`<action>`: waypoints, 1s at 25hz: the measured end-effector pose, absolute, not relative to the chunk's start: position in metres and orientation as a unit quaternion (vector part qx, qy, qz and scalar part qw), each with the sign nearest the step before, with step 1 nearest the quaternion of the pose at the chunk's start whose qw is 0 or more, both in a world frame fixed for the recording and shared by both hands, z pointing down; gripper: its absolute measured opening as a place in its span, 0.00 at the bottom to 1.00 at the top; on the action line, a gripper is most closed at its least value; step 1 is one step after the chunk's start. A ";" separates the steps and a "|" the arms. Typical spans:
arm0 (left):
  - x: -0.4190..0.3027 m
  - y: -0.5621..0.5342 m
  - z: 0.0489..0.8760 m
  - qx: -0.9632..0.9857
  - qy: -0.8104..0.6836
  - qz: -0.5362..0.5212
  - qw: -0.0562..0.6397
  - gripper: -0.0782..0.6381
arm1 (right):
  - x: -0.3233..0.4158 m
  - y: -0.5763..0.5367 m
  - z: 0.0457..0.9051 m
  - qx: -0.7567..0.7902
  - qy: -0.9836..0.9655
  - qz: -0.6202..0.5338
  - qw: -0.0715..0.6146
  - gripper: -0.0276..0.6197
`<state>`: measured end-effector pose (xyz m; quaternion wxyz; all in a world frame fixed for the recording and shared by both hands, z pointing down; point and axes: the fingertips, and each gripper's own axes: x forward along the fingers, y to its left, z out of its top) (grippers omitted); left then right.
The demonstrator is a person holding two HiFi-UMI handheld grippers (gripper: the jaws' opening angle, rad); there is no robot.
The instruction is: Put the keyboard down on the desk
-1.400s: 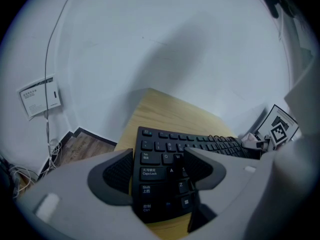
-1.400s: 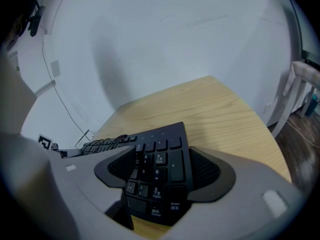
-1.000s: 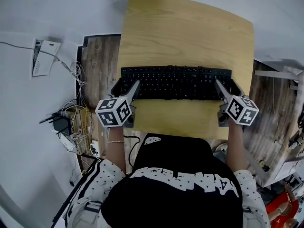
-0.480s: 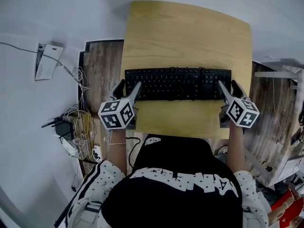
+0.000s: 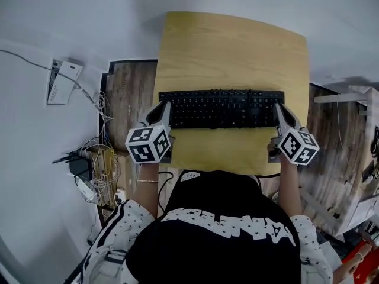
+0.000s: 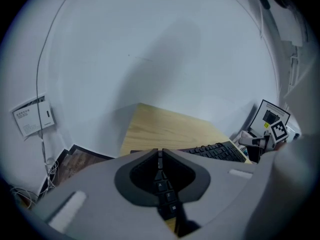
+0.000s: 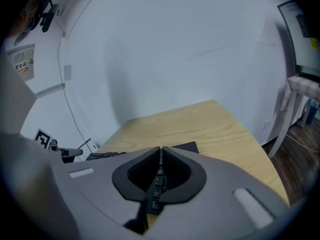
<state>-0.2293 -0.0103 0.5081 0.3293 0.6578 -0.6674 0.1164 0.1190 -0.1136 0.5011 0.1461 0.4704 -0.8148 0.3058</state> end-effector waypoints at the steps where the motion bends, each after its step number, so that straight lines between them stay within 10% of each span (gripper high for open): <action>1: -0.229 -0.010 0.506 0.658 -0.668 0.118 0.327 0.14 | 0.117 -0.113 0.499 0.467 -0.817 0.305 0.142 0.06; 25: -0.160 0.000 0.425 0.715 -0.645 0.092 0.255 0.11 | 0.092 -0.094 0.446 0.386 -0.872 0.279 0.117 0.06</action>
